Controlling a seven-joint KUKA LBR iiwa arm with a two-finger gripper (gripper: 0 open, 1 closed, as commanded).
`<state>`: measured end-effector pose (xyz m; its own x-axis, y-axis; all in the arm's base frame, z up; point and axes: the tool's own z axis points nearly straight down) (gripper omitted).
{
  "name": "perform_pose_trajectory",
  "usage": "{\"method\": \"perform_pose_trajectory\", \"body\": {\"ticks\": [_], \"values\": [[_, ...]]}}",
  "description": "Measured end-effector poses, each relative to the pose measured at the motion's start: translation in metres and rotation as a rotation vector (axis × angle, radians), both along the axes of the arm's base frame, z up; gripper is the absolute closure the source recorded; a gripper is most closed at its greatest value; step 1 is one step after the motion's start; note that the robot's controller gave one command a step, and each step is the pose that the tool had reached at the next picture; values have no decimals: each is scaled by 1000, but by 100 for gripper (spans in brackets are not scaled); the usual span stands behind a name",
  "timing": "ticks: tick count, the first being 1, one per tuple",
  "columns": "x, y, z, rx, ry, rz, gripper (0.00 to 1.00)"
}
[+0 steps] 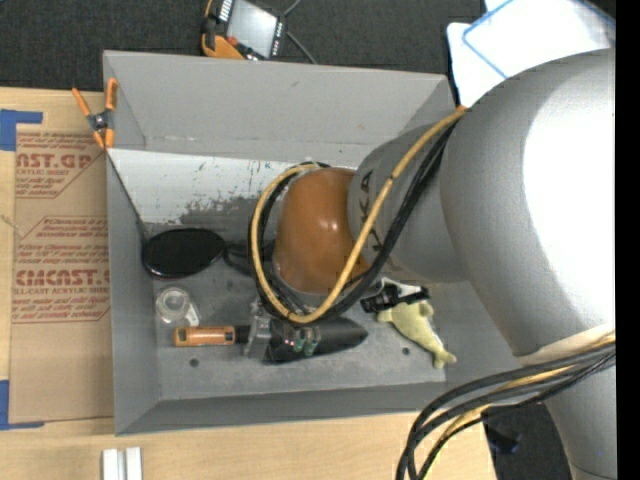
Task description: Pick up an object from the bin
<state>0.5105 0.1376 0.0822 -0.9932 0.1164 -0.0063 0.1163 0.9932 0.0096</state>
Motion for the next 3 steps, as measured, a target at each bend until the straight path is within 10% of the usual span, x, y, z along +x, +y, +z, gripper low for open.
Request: {"method": "perform_pose_trajectory", "body": {"ticks": [3], "values": [[-2,0,59,0,5,1,100]]}}
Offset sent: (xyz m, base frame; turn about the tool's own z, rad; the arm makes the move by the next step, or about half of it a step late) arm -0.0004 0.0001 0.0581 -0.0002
